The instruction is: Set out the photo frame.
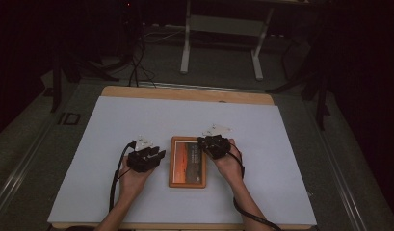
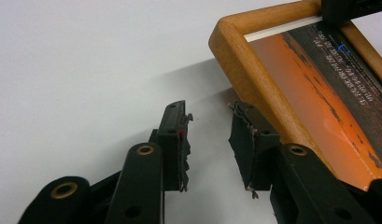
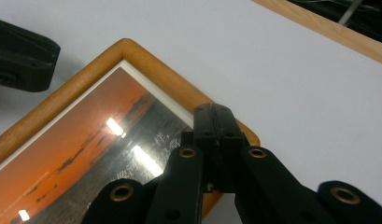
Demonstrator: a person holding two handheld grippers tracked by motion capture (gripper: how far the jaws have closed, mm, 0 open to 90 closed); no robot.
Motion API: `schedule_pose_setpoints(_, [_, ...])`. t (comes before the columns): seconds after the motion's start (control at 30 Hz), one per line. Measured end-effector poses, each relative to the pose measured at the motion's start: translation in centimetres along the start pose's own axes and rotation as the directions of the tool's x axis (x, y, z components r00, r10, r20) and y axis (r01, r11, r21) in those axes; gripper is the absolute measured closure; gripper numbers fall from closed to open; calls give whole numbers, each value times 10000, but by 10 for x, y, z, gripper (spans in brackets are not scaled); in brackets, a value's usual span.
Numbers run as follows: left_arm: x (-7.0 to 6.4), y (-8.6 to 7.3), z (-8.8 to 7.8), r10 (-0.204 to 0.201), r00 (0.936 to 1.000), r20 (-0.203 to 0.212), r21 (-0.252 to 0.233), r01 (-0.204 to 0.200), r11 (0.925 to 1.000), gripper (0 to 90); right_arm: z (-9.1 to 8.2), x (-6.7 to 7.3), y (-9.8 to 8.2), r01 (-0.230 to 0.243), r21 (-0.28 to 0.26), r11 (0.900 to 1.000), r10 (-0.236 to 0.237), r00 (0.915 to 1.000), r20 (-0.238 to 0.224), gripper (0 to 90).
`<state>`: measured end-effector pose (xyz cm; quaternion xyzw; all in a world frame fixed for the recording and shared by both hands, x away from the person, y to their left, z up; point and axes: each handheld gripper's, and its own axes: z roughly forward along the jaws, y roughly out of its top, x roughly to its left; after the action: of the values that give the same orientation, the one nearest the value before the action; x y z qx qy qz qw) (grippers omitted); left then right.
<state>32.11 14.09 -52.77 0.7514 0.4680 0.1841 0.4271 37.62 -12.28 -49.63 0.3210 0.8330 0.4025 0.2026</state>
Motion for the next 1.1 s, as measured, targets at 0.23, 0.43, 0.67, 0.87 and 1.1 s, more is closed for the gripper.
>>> schedule_pose_setpoints(0.23, [0,0,0,4,10000,3,4,-4,10000,647,-1,-2,-1,-72,-15,10000,72,9999,71,899])
schedule_pose_setpoints(0.43, [0,0,0,10,10000,-48,14,-10,10000,646,-1,-4,-3,-171,4,9999,171,9998,111,899])
schedule_pose_setpoints(0.67, [1,0,0,27,10000,-79,17,-27,10000,634,-1,-7,-5,-265,95,9996,263,9995,189,899])
schedule_pose_setpoints(0.87, [1,0,0,-4,10000,-61,-8,3,10000,623,0,-10,-7,-340,145,9993,337,9992,203,900])
schedule_pose_setpoints(1.1, [1,0,2,6,10000,-11,64,-6,10000,611,2,-15,-12,-490,275,9984,481,9984,299,900])
